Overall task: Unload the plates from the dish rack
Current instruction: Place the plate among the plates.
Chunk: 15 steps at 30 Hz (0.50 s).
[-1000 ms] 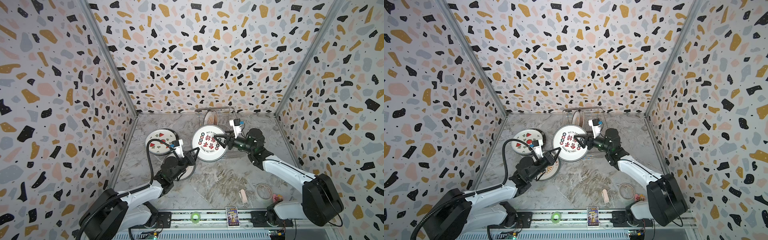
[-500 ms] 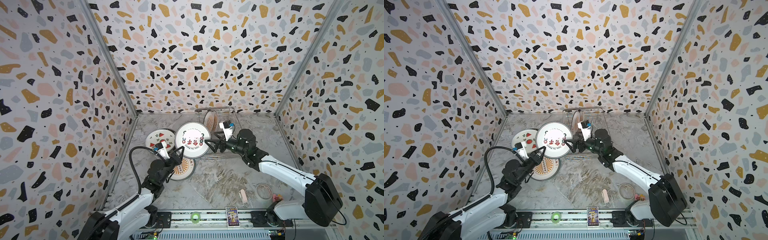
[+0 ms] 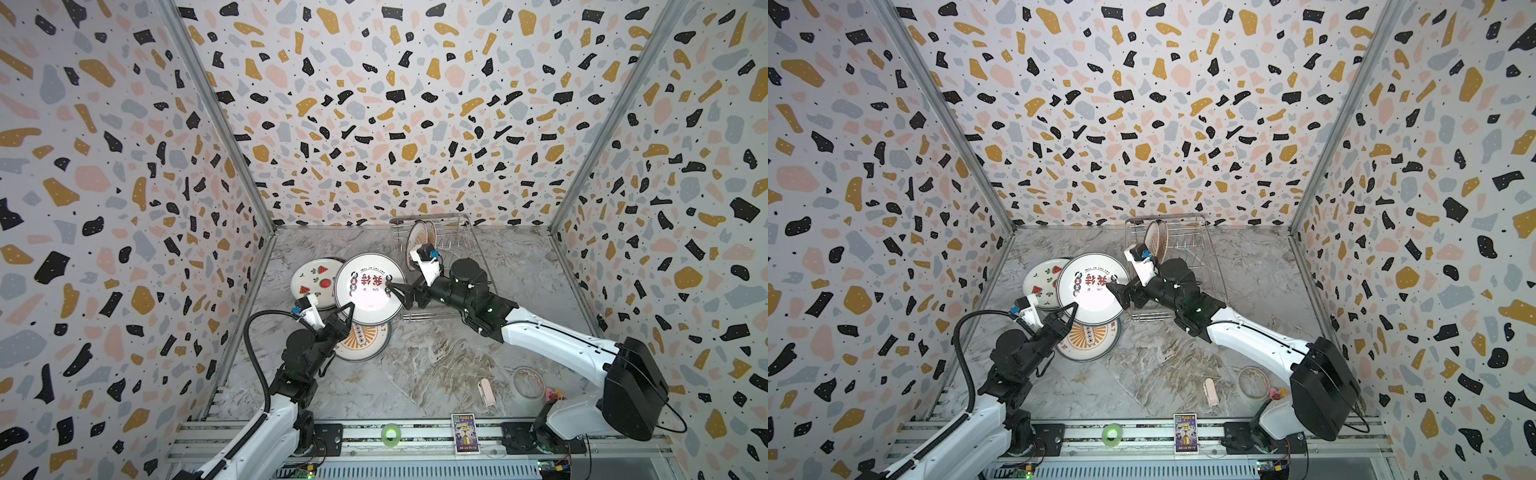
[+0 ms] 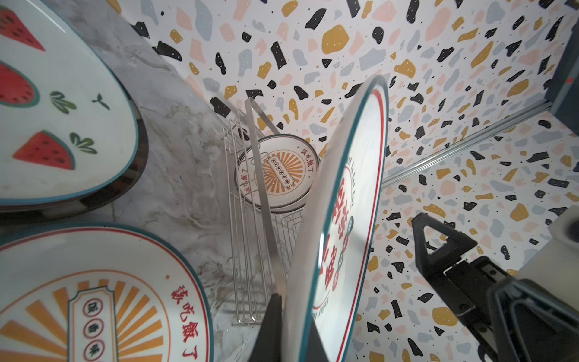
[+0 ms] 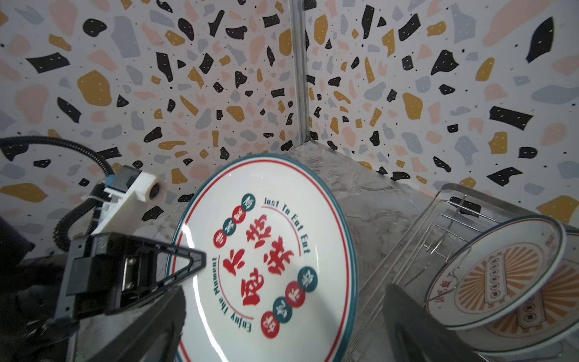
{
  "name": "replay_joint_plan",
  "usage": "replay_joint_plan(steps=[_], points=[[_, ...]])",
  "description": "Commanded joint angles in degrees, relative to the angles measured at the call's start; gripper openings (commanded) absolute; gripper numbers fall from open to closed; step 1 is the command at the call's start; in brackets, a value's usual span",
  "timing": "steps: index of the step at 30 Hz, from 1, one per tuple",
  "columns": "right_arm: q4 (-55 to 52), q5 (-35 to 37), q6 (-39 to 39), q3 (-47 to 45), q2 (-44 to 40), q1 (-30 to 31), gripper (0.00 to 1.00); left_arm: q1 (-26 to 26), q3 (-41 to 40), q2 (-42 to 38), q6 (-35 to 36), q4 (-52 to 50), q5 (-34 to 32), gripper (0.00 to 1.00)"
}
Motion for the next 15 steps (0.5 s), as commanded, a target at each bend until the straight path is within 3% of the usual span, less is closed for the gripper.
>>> replay_joint_plan(steps=[1,10,15], points=[[-3.27,1.09,-1.11,2.65,0.68,0.46,0.99,0.74,0.96,-1.87,-0.83,-3.51,0.17,0.00],[-4.52,3.01,-2.63,4.81,4.37,3.70,0.99,1.77,0.16,-6.08,-1.05,-10.48,-0.23,0.00],[-4.47,2.55,-2.74,4.90,5.19,4.02,0.99,2.37,0.71,-8.15,-0.35,-17.88,-4.08,0.00]])
